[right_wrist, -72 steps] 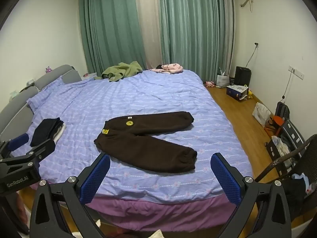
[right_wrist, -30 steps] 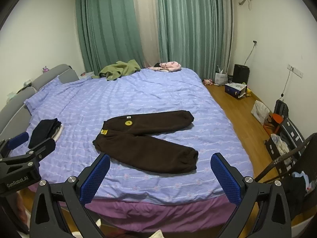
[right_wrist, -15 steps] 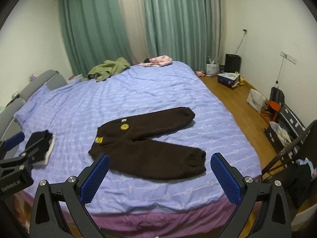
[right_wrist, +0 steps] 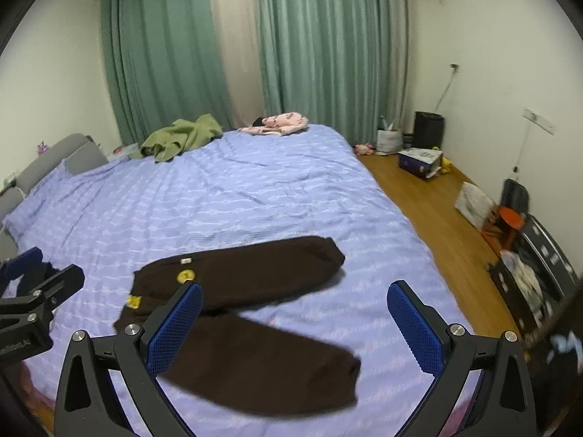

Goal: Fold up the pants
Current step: 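Grasp the waistband with the left tool while the right tool grasps a cuff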

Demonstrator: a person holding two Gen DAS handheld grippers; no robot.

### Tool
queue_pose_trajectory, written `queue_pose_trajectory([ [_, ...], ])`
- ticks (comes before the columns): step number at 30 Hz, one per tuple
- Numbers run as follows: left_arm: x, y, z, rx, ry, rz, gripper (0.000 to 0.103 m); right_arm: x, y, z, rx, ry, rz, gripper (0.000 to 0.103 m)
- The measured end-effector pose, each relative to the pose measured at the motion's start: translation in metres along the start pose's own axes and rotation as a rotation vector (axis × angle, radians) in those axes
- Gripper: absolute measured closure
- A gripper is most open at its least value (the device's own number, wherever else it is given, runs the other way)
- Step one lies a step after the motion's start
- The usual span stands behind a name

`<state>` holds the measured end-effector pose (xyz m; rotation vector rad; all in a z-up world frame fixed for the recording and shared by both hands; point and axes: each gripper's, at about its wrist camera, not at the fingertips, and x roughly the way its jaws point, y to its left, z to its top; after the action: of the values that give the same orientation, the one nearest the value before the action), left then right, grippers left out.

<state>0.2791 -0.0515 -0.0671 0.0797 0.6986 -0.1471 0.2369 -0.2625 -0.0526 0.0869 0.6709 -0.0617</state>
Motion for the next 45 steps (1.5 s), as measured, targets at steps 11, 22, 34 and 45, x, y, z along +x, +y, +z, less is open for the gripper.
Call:
queue_pose_trajectory([
  [11,0.187,-0.060,0.012,-0.023,0.105,0.054,0.000,0.210,-0.082,0.030,0.054,0.122,0.111,0.015],
  [22,0.314,-0.110,0.004,0.072,0.203,0.048,0.000,0.392,-0.137,-0.007,0.275,0.337,0.173,0.044],
  [34,0.350,-0.121,-0.010,0.093,0.274,0.031,0.000,0.445,-0.140,-0.049,0.345,0.463,0.277,0.076],
  [45,0.337,-0.130,-0.008,0.135,0.259,0.057,0.000,0.420,-0.108,-0.022,-0.037,0.380,0.028,0.056],
])
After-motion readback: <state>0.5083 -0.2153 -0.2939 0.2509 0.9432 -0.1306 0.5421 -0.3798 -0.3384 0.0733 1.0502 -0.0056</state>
